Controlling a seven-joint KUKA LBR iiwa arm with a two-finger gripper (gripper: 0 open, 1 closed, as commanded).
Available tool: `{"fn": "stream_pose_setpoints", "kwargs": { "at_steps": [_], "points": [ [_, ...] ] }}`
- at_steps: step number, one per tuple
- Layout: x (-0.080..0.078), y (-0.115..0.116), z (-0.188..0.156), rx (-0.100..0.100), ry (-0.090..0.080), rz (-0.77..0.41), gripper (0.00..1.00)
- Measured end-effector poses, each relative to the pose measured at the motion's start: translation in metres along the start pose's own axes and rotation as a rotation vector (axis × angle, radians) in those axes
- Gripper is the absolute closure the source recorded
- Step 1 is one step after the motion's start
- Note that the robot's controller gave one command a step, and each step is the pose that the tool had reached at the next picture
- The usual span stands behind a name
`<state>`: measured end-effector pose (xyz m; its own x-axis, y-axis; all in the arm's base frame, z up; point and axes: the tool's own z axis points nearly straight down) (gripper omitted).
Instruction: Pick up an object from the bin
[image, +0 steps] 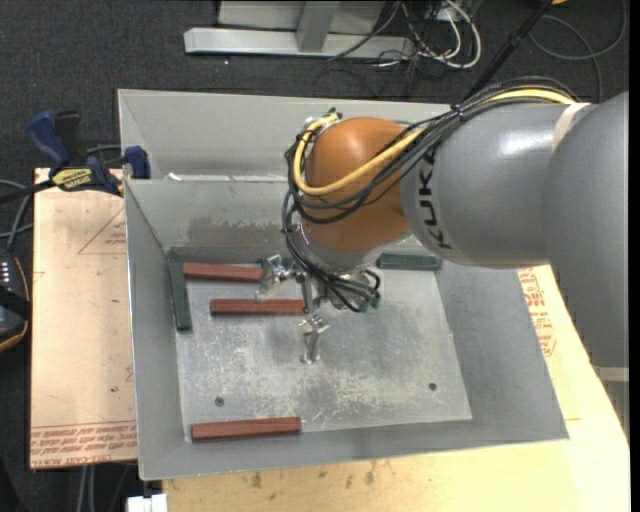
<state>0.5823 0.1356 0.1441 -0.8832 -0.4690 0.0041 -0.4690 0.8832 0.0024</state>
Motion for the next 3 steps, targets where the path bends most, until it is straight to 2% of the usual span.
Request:
{"fn": "stream_pose_setpoints", "kwargs": {
  "at_steps": [1, 2, 3],
  "points": [
    [-0.067, 0.010, 0.061, 0.004, -0.034, -0.072, 1.00],
    [-0.067, 0.010, 0.062, 0.004, -0.034, -0.071, 1.00],
    [-0.073, 0.012, 0.021, 0.002, -0.008, -0.078, 1.00]
  ]
}}
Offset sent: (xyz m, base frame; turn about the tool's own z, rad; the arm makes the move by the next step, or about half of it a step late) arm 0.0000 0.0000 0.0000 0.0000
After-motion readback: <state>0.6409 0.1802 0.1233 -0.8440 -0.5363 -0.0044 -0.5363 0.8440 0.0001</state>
